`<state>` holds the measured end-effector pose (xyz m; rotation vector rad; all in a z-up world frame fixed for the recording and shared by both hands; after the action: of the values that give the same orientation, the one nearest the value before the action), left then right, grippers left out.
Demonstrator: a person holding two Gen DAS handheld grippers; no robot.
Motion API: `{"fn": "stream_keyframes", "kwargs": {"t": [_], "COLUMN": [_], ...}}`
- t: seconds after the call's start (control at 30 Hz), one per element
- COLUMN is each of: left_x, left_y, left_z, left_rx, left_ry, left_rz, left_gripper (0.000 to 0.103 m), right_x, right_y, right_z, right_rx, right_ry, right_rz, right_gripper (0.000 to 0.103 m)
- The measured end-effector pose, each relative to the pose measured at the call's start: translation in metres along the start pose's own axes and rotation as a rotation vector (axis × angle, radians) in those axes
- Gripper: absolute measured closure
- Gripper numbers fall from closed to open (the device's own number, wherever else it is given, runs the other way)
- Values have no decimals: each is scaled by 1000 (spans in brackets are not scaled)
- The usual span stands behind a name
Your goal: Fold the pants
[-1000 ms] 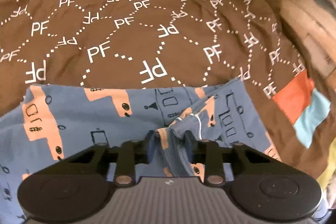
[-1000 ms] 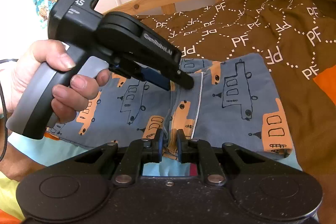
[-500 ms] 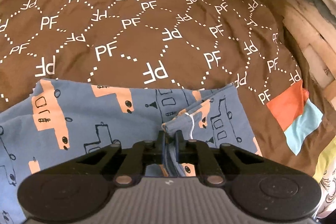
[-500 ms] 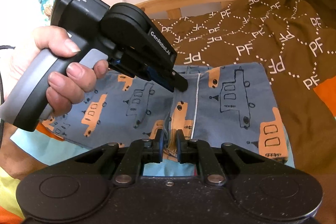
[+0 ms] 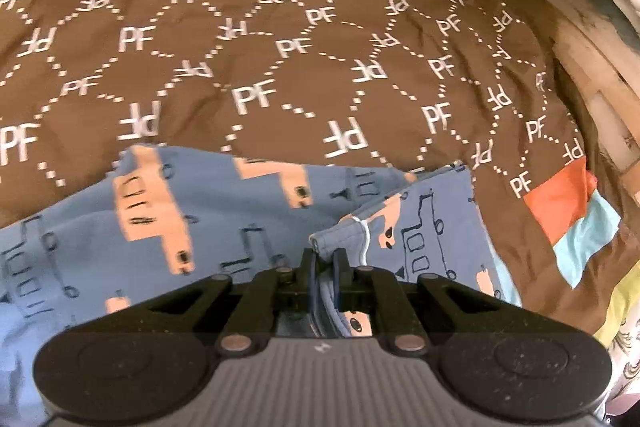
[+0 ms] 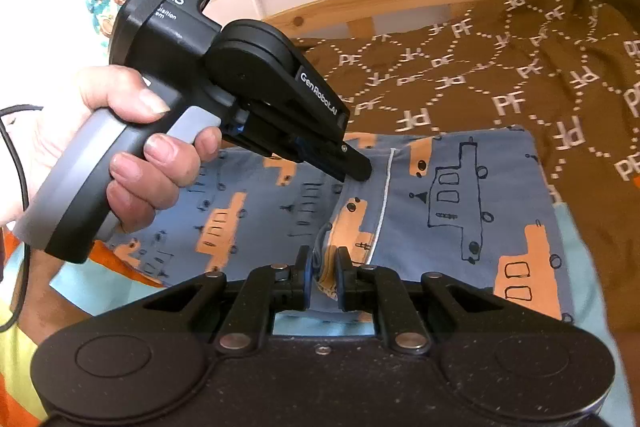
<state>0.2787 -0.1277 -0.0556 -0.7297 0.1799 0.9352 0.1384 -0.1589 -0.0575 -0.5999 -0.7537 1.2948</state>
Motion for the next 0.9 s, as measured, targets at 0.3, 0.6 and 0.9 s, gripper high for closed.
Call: {"fn": "stream_keyframes", "kwargs": {"t": [0.3,0.6,0.9], "left_x": [40,72,87], "left_y": [19,29,40], "left_z": [34,49,43], "left_rx": [-8,-23,-32], "left_ry": [-52,-99,-155], "left_rz": [40,62,78], "left_gripper": [95,95,71], "right_x": [17,44,40], "right_y": [2,9,20], "right_z": [1,-15,-21], "right_rx": [30,63,116], "right_ry": [-84,-120,-95], "right_rz": [28,61,126], "right_gripper": [91,91,60]}}
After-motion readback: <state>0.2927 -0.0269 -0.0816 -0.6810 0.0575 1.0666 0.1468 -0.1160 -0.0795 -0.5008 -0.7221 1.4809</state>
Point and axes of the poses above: each gripper's, at about its wrist camera, not at the fingertips, and z roughly against the way its jaws point, x to its left, y to its underside, the point moved 8 cm from there along -z, roughly the way its jaws point, and after that the axes turned 15 degrees about y, right-handed, at the moved point
